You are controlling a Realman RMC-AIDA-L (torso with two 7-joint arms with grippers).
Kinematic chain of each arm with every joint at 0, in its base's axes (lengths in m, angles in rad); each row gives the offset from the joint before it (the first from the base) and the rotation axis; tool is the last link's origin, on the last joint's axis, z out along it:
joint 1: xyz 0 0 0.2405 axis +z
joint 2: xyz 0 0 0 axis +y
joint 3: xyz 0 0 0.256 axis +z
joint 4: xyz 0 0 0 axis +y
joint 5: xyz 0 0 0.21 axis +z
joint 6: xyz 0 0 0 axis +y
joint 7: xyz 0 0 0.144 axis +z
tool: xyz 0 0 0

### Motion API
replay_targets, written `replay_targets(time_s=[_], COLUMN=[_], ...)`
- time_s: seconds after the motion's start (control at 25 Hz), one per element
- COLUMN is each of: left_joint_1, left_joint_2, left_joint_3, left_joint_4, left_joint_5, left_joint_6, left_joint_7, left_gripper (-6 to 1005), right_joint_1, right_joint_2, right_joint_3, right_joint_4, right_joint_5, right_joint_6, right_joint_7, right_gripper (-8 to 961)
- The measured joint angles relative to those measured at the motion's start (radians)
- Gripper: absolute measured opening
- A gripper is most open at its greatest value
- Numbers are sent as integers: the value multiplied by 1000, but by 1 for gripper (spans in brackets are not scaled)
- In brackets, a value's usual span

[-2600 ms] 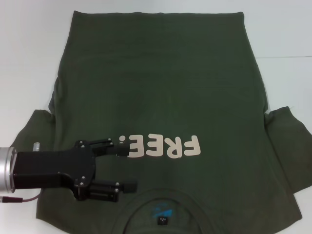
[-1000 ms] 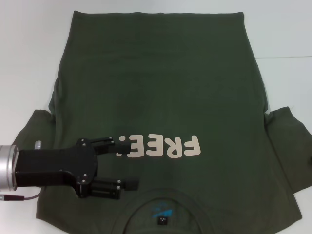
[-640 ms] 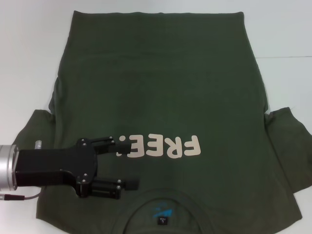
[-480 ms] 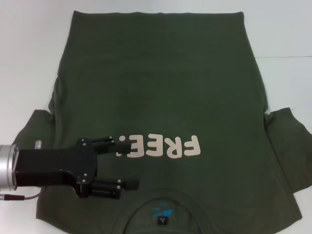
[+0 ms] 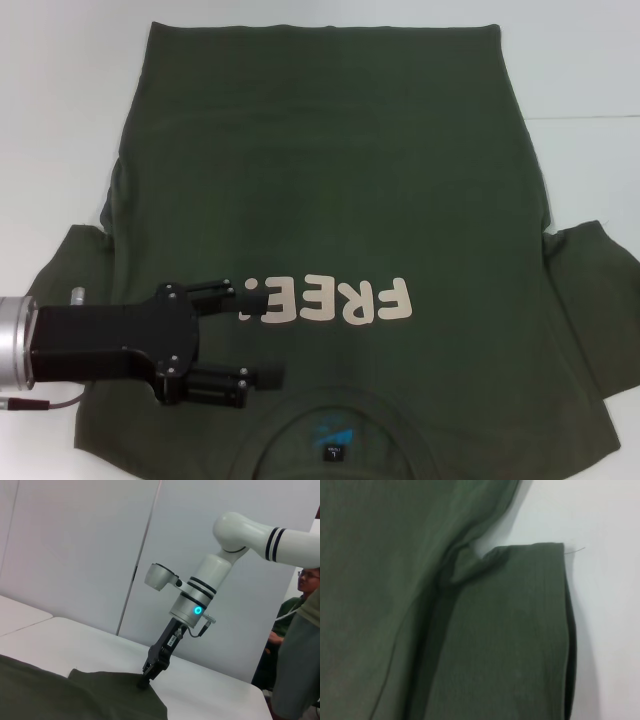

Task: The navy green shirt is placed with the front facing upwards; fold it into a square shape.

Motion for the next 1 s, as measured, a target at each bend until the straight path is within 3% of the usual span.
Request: replay_targets(time_s=[0.2, 0.36, 1.0], left_joint_1=[-1, -1, -1], left_joint_2=[0, -1, -2], left_joint_3=[0, 0, 0], left_joint_4=[0, 0, 0], left_joint_5=[0, 0, -5], left_joint_6=[0, 1, 2], left_joint_7=[-1, -1, -4], left_gripper=[917, 917, 916], right_joint_1=[-24, -44, -15], right_joint_2=[-14, -23, -5], right_joint_3=[7, 8, 7], right_joint_4=[-41, -63, -127], right_joint_5=[-1, -1, 50], right_joint_6=[10, 22, 47], right_joint_7=[3, 9, -10], right_gripper=[39, 44, 66])
